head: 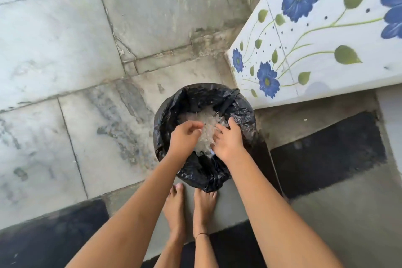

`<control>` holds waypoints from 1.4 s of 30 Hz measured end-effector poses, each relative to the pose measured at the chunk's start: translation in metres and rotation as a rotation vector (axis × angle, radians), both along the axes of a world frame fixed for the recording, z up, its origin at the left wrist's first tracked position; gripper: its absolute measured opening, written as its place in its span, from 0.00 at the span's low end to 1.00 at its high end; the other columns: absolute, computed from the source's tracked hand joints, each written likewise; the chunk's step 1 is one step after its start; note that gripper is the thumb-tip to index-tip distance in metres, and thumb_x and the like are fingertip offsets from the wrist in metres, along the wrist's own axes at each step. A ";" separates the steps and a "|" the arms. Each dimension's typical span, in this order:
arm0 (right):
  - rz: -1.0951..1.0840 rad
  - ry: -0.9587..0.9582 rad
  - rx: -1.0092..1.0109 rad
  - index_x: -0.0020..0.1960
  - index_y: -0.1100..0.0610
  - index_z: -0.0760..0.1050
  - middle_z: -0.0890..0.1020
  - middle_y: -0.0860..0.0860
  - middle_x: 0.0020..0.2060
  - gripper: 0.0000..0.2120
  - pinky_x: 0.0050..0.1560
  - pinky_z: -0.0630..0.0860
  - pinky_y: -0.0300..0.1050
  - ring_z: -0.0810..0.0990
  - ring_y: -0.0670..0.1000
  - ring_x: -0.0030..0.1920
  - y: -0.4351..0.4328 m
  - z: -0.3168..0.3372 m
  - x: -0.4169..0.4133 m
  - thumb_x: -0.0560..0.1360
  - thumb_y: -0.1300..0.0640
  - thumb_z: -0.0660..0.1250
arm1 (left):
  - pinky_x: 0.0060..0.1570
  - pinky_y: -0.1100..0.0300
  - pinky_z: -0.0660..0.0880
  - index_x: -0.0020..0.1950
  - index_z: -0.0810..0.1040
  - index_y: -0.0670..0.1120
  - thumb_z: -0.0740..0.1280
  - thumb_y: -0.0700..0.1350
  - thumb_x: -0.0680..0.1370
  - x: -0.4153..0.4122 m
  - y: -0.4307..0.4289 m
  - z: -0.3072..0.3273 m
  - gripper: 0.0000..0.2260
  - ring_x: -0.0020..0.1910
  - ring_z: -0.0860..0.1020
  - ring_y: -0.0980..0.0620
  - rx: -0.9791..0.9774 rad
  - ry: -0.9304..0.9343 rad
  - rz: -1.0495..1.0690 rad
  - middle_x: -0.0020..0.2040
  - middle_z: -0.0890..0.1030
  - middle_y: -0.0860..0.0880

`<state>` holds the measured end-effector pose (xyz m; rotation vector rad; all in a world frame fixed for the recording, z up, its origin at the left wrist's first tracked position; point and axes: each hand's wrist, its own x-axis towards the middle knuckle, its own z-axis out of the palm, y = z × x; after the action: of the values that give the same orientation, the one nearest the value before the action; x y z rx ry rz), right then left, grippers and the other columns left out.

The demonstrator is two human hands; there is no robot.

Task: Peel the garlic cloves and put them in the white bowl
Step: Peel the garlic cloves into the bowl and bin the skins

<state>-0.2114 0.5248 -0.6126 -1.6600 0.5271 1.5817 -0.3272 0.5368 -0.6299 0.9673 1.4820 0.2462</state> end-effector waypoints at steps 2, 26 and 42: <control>-0.007 0.005 -0.010 0.70 0.59 0.64 0.76 0.56 0.47 0.29 0.26 0.70 0.36 0.76 0.50 0.31 -0.006 -0.001 0.004 0.81 0.39 0.48 | 0.58 0.61 0.71 0.56 0.80 0.47 0.60 0.37 0.78 0.005 -0.008 0.001 0.12 0.55 0.77 0.55 0.004 -0.016 0.008 0.55 0.81 0.51; 0.008 0.155 0.132 0.72 0.57 0.64 0.69 0.56 0.69 0.28 0.67 0.63 0.50 0.66 0.56 0.70 -0.005 0.018 0.029 0.81 0.41 0.48 | 0.70 0.67 0.53 0.72 0.67 0.50 0.55 0.48 0.82 0.036 -0.031 0.002 0.18 0.75 0.57 0.56 0.268 0.028 0.004 0.75 0.62 0.50; 1.097 -1.274 0.517 0.68 0.61 0.70 0.74 0.55 0.66 0.24 0.67 0.64 0.41 0.72 0.52 0.66 -0.070 0.203 0.023 0.78 0.49 0.53 | 0.56 0.69 0.64 0.65 0.74 0.50 0.68 0.47 0.76 -0.007 -0.031 0.194 0.17 0.61 0.72 0.59 0.391 0.089 -0.141 0.60 0.75 0.57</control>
<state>-0.1880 0.4543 -0.4094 -2.1523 -1.4910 0.7328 -0.3340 0.5054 -0.4360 1.4064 1.4664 0.4046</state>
